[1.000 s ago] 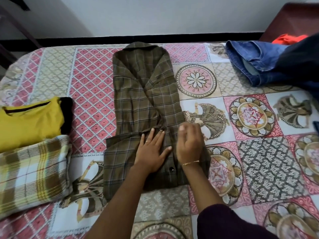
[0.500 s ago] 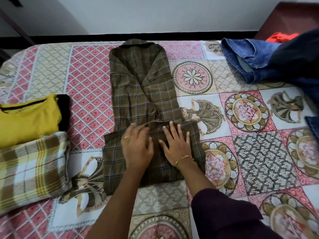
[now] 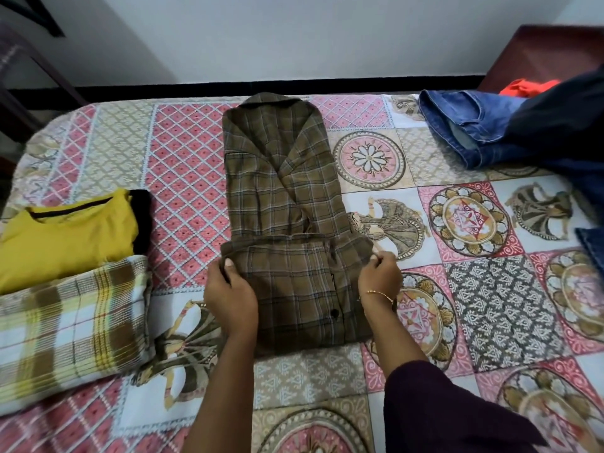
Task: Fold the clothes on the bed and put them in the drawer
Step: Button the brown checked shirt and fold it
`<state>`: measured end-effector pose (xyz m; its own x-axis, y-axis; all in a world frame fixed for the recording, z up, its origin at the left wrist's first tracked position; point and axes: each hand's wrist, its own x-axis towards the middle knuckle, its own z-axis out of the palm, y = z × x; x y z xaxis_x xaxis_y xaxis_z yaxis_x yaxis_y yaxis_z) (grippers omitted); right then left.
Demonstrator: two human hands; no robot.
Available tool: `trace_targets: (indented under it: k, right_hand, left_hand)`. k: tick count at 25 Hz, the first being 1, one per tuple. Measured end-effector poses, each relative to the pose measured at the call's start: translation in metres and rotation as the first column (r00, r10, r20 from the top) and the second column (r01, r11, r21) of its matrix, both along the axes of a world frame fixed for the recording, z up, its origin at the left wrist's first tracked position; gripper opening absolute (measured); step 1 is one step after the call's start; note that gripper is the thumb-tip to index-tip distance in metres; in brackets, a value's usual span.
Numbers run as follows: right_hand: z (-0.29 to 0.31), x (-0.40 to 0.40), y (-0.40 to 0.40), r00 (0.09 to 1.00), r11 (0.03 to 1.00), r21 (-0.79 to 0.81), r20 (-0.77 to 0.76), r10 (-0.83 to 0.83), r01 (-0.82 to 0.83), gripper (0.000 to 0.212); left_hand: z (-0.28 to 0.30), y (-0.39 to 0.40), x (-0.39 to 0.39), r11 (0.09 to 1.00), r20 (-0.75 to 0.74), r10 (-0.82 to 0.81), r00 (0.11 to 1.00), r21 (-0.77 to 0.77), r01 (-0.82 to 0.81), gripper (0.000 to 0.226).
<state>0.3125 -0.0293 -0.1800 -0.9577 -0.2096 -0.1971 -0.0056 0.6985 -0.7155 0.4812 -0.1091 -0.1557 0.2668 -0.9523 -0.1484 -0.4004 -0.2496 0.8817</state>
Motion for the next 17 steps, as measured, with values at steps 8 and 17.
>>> trace_targets:
  k: [8, 17]
  right_hand:
    - [-0.004, -0.012, -0.004, 0.996, 0.946, -0.323, 0.064, 0.063, -0.039, 0.018]
    - [0.001, -0.012, -0.033, 0.916, 0.960, -0.118, 0.290, 0.277, -0.253, 0.027]
  left_hand:
    - [-0.026, -0.021, 0.006, 0.953, -0.206, -0.053, 0.977, 0.281, 0.111, 0.032]
    - [-0.008, -0.025, 0.011, 0.847, -0.594, 0.072, 0.801, 0.460, 0.265, 0.023]
